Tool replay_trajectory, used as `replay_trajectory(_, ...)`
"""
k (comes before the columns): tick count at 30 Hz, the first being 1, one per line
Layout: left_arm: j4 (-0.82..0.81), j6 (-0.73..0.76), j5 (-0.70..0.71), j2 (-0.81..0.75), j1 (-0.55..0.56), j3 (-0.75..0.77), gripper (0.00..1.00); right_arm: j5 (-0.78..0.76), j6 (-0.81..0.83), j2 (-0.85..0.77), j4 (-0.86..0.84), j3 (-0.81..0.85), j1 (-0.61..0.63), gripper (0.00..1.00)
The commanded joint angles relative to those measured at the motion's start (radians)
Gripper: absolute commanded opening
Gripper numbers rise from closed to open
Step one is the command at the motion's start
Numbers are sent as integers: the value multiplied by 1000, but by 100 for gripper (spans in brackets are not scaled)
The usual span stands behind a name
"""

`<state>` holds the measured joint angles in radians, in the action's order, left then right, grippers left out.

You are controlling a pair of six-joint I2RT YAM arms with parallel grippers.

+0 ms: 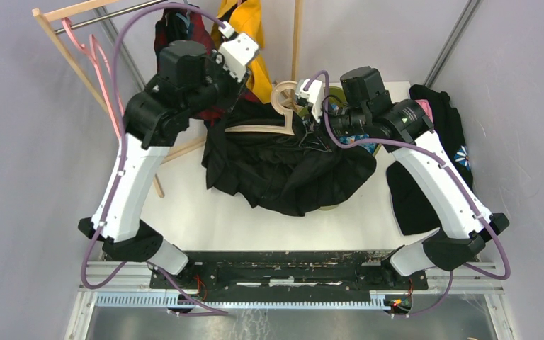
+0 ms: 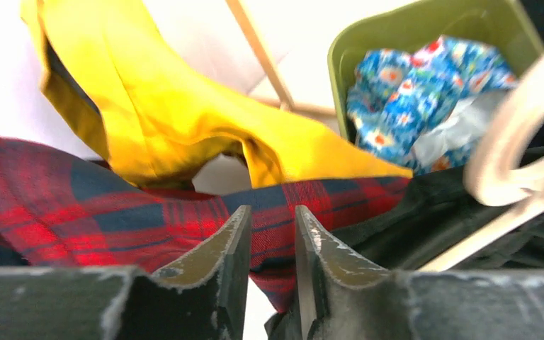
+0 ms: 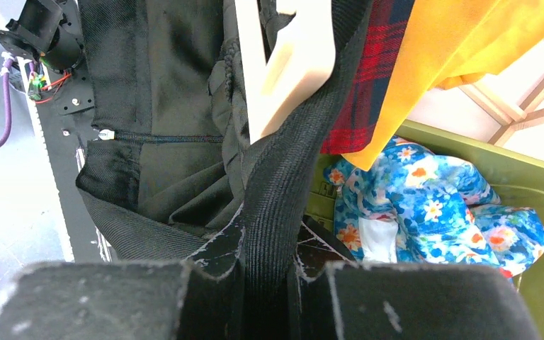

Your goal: Remove the skirt from the hanger

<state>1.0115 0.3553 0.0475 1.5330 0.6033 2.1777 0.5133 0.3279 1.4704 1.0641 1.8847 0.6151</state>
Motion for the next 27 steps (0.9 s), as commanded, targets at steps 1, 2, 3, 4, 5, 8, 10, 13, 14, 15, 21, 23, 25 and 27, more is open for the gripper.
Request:
replay_trajectory(1,-43,31,-148,-82,-2,120,38,27,21,-35,-62,33,2,1)
replay_trajectory(2,-44,33,-167,-106,-3,108,41,23,23,-32,-59,31,2,1)
replay_trajectory(3,-44,42,-186,-141,-3,81,42,20,25,-30,-56,30,2,1)
replay_trajectory(4,-43,47,-210,-159,-3,45,44,17,28,-27,-54,30,2,1)
replay_trajectory(5,-45,54,-232,-194,-4,-1,45,15,30,-24,-51,33,3,1)
replay_trajectory(8,-33,57,-338,-237,-3,-155,47,19,32,-16,-53,37,3,1)
replay_trajectory(10,-23,45,-427,-228,-4,-208,47,26,32,-14,-55,40,3,1)
replay_trajectory(13,0,58,-527,-172,-4,-217,48,32,27,-16,-60,36,2,1)
replay_trajectory(14,8,70,-545,-151,-4,-202,48,33,25,-19,-62,31,2,1)
replay_trajectory(15,19,97,-559,-127,-4,-180,48,35,24,-21,-64,27,2,1)
replay_trajectory(21,24,118,-624,-24,-4,-101,48,28,25,-42,-68,-10,2,1)
replay_trajectory(23,28,112,-635,-19,-4,-112,48,30,26,-44,-69,-9,2,1)
replay_trajectory(25,28,103,-643,-27,-3,-138,48,30,26,-45,-73,-7,2,1)
replay_trajectory(27,35,93,-660,-39,-4,-166,48,31,25,-47,-76,-12,2,1)
